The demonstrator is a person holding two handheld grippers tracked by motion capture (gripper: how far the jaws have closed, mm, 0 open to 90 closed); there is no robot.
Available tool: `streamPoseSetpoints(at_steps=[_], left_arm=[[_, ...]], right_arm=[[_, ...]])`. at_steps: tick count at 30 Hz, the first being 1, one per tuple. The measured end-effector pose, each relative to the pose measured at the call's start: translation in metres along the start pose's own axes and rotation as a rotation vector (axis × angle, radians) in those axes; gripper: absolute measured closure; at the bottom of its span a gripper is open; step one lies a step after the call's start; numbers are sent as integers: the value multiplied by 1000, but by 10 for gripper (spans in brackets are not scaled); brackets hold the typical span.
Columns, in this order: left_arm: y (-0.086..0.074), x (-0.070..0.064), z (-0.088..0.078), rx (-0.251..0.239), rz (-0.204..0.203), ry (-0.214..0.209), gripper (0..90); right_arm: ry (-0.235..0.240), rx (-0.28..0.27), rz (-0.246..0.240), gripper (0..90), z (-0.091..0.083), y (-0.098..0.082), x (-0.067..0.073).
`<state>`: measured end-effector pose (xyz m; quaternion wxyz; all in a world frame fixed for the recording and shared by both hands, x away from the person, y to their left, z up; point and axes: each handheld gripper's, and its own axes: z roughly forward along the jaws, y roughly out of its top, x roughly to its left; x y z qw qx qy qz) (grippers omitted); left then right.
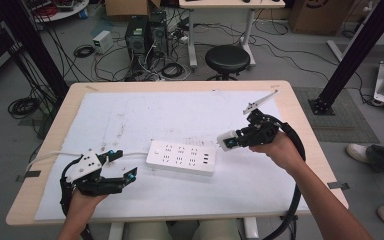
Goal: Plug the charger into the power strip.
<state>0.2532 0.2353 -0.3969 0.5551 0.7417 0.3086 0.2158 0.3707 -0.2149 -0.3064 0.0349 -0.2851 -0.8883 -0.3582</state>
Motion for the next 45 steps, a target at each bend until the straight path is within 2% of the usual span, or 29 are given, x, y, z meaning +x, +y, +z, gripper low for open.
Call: streamPoseSetpoints(at_steps=[10, 20, 25, 26, 28, 31, 35, 42, 45], left_arm=[[-3, -1, -2, -2, -9, 17, 228], [-6, 0, -9, -22, -21, 27, 228], [-9, 1, -12, -25, -25, 30, 228], [-9, 1, -12, -25, -25, 30, 228], [-10, 2, -14, -26, -30, 30, 228], [-12, 3, -15, -26, -28, 32, 228], [-14, 4, -14, -26, -32, 29, 228], [-18, 4, -11, -25, -39, 22, 228], [-19, 5, -11, -24, -37, 19, 228]], right_arm=[[-37, 79, -132, 636, 10, 37, 7], [-56, 175, -216, 636, 28, 65, 15], [-53, 250, -252, 636, 44, 78, 20], [-53, 250, -252, 636, 44, 78, 20], [-64, 301, -286, 636, 55, 82, 24], [-78, 345, -307, 636, 65, 85, 27], [-78, 369, -322, 635, 75, 87, 26], [-105, 424, -341, 636, 86, 87, 27], [-100, 438, -347, 635, 91, 88, 27]])
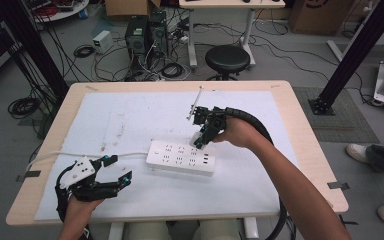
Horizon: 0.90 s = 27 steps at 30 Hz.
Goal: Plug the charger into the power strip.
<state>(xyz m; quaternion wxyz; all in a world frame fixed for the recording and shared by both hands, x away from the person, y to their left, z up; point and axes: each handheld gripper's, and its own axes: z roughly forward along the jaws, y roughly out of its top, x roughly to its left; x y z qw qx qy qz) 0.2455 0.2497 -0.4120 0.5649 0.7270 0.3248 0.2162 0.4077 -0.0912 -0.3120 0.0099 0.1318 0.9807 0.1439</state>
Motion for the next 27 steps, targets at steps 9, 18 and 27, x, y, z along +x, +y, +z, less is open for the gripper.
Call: streamPoseSetpoints(at_steps=[9, 18, 27], left_arm=[[-2, 3, -3, -8, -5, 5, 228], [-4, 4, -4, -16, -15, 5, 228], [-5, 6, -5, -19, -18, 8, 228]], right_arm=[[-11, 51, -23, 636, 8, 9, -1], [-25, 105, -55, 636, 13, 20, -1], [-37, 182, -93, 636, 30, 25, -2]])
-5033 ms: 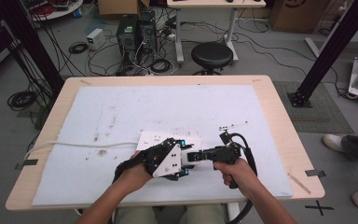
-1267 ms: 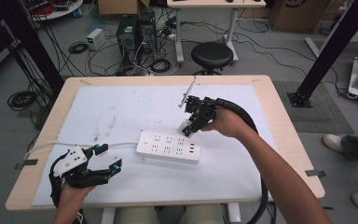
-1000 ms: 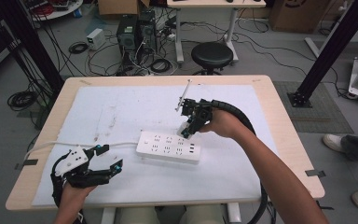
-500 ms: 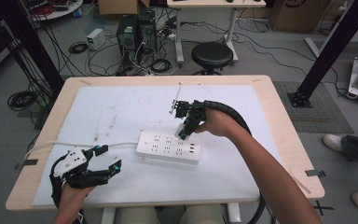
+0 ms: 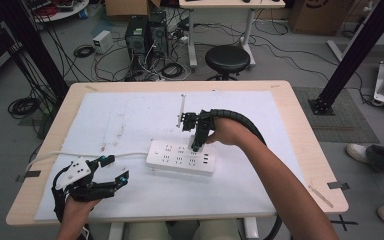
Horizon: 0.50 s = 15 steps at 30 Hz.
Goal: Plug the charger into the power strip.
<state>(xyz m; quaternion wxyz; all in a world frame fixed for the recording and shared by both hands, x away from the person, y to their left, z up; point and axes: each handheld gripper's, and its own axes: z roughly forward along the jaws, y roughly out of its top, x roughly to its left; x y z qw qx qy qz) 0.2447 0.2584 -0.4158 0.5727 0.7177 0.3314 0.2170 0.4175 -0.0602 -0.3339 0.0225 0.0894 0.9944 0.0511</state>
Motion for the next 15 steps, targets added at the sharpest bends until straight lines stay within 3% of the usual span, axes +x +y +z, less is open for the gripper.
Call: streamPoseSetpoints(at_steps=[11, 15], left_arm=[[-3, 2, -2, 0, -10, 5, 228], [-4, 3, -2, 6, -13, 3, 228]], right_arm=[[1, 34, -48, 636, 12, 8, 2], [-13, 71, -65, 638, 17, 14, 6]])
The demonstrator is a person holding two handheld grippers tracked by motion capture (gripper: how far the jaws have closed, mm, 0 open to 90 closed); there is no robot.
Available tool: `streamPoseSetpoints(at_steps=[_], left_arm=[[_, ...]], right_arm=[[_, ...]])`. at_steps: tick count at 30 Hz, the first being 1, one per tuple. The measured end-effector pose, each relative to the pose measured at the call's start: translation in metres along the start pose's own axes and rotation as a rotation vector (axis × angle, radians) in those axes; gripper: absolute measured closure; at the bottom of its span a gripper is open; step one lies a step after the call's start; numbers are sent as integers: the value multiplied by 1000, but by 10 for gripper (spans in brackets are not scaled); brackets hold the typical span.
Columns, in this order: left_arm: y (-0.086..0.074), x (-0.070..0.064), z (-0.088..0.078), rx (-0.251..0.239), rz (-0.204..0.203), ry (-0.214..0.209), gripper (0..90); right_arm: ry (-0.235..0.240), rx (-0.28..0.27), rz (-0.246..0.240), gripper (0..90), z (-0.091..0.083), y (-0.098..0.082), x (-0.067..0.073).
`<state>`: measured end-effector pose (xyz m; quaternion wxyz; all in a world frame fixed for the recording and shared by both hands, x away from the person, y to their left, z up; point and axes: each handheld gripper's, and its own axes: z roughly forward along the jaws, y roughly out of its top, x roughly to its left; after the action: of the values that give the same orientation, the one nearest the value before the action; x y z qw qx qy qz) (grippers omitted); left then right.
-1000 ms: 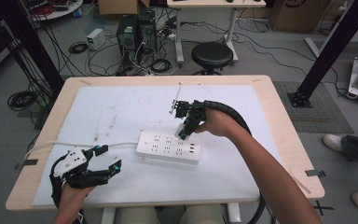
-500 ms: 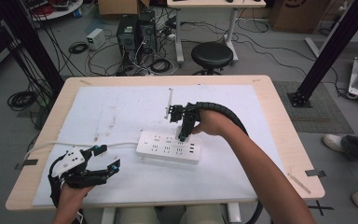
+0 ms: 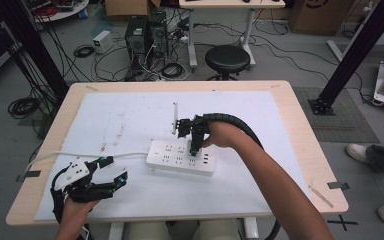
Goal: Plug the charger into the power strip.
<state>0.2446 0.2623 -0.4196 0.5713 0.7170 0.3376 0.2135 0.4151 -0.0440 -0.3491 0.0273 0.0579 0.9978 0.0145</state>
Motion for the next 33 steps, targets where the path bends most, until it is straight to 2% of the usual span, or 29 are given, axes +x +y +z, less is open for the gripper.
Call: streamPoseSetpoints(at_steps=[1, 8, 9, 11, 14, 15, 19, 22, 26, 33], left_arm=[[0, 0, 0, 1, 2, 0, 228], [1, -1, 4, 4, 3, -6, 228], [2, -2, 4, 4, 6, -6, 228], [2, -3, 5, 5, 4, -9, 228], [4, -3, 6, 0, 8, -11, 228], [5, -3, 6, -4, 8, -12, 228], [6, -3, 4, -9, 10, -8, 228], [3, -3, 2, -7, 3, 0, 228], [2, -3, -1, -16, -4, 4, 228], [0, -2, -2, -7, -3, 8, 228]], right_arm=[[2, -1, 13, 639, 0, 1, 1], [11, 4, 24, 640, 1, 1, -1], [-12, 53, 6, 640, 10, 8, 4], [-13, 69, 10, 641, 11, 11, 4], [-27, 61, 14, 641, 12, 10, 6], [-30, 63, 2, 641, 13, 11, 5], [15, 36, 29, 641, 15, 7, -2], [14, 22, 33, 641, 16, 5, -1], [16, -23, 37, 640, 17, 0, -1], [17, -12, 18, 636, 18, 1, -2]])
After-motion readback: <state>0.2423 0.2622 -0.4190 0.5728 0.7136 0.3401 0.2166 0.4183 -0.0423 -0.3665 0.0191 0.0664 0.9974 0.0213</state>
